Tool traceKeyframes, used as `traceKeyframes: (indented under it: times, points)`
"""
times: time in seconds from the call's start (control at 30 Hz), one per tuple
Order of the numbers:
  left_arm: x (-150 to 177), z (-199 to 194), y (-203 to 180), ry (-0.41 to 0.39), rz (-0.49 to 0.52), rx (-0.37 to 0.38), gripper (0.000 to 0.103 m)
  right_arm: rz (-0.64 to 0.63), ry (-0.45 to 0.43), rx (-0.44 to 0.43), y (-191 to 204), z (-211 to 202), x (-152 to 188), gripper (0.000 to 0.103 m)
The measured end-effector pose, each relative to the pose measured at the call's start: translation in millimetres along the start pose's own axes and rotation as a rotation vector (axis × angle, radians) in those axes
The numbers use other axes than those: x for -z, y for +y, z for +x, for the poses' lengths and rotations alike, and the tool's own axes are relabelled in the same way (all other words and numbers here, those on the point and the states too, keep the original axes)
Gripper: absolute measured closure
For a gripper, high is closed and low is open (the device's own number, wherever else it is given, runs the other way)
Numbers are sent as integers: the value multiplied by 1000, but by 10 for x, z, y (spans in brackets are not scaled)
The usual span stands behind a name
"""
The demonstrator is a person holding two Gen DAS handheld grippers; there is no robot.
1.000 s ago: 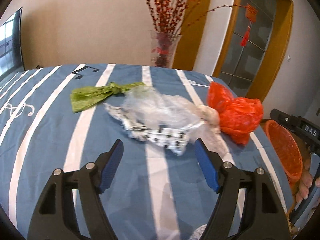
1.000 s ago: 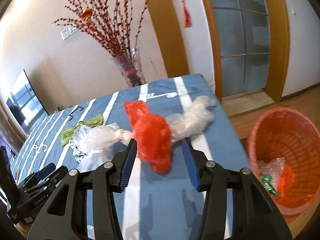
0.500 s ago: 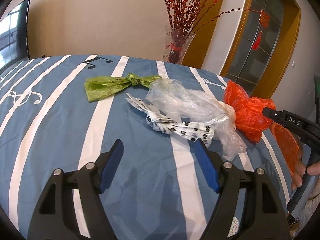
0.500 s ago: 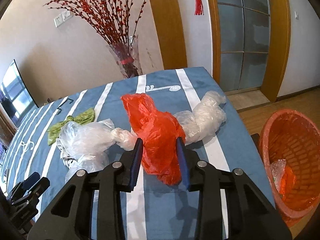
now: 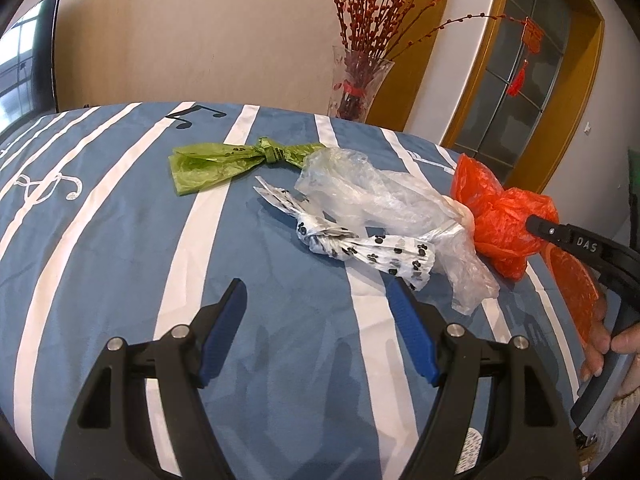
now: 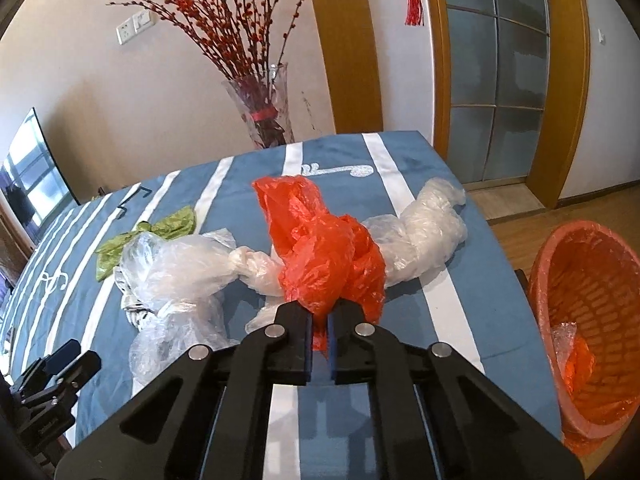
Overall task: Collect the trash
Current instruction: 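Close the right gripper on the red bag, then lift the red bag with the right gripper while the left gripper grasps the clear plastic bag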
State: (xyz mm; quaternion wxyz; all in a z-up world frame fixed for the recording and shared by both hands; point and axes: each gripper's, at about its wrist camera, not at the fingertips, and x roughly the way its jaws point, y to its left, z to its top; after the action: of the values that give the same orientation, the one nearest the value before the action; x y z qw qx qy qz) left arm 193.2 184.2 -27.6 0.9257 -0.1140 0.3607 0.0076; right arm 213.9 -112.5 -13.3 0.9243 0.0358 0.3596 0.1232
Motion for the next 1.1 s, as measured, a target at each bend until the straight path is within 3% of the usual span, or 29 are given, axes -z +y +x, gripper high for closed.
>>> traceKeyframes:
  times: [0.33, 0.67, 0.93, 1.1]
  points:
    - [-35, 2, -190, 2, 27, 26, 31, -29, -108, -16, -11, -411, -89, 98]
    - [-82, 27, -676, 18, 73, 104, 33, -3, -127, 12, -242, -592, -37, 98]
    - [-13, 330, -948, 128, 64, 133, 61, 19, -115, 35, -473, -670, 47, 98]
    - [-44, 443, -1043, 144, 60, 136, 79, 31, -100, 49, -590, -684, 111, 98]
